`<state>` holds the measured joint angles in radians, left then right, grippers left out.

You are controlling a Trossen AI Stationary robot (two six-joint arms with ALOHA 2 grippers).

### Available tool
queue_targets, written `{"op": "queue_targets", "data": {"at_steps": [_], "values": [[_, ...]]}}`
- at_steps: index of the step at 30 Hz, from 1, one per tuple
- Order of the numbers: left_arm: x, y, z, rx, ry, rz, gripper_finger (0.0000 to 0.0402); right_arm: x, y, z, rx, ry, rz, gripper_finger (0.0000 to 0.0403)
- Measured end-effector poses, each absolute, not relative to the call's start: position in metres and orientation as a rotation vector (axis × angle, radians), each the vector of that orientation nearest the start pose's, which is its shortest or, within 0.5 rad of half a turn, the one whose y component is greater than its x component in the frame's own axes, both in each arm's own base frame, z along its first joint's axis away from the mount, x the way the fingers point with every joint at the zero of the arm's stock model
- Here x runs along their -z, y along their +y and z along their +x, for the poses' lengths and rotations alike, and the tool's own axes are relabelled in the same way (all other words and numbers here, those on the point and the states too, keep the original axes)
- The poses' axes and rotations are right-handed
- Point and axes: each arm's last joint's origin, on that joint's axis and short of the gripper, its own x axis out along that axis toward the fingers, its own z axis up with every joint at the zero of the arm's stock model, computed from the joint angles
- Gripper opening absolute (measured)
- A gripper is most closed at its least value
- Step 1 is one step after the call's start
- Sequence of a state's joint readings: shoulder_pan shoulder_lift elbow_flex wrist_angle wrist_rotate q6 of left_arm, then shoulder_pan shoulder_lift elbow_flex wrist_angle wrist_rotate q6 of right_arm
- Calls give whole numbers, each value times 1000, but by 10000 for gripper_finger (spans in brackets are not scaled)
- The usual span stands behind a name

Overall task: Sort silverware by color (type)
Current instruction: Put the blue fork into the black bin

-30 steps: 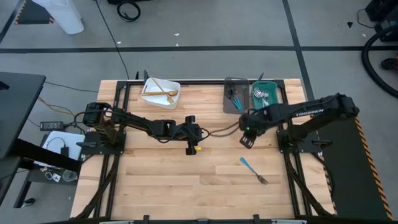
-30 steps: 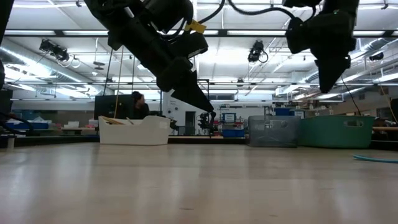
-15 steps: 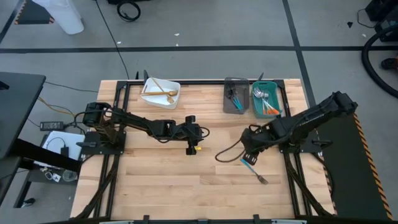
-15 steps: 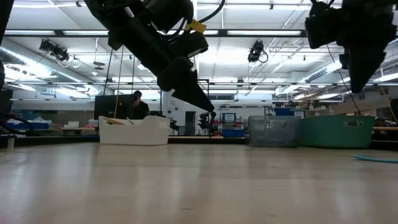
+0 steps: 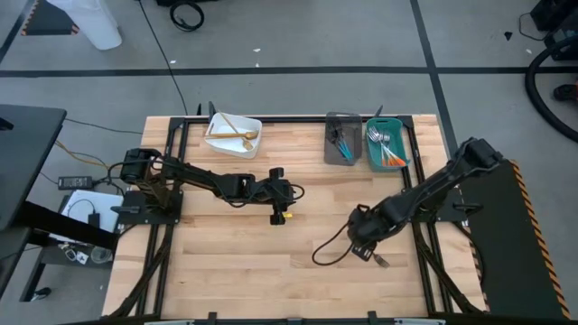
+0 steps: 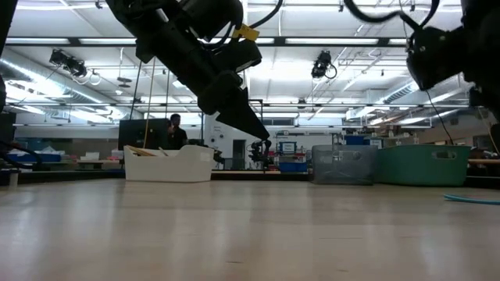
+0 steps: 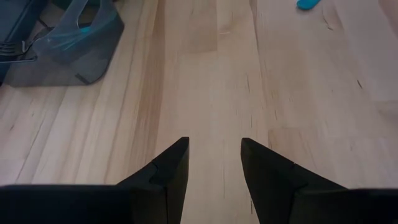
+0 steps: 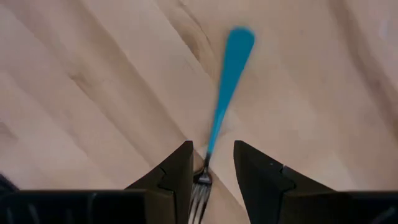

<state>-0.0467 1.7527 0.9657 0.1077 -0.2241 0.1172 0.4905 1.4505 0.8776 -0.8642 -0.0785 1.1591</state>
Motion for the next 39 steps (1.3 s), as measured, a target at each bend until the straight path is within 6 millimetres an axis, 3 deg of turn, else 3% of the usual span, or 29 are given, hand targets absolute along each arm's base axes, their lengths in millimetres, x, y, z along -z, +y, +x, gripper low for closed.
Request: {"op": "queue_targets", "data": {"at_steps": [8, 20, 39], "values": [[-172, -10, 358, -131, 684, 205, 153, -163, 128, 214, 486, 1576, 657, 126], [-172, -4, 358, -143, 687, 210, 153, -145, 149, 228, 575, 1644, 580, 118], [-172, -4, 358, -134, 689, 233, 153, -138, 155, 218, 605, 1661, 569, 99]]}}
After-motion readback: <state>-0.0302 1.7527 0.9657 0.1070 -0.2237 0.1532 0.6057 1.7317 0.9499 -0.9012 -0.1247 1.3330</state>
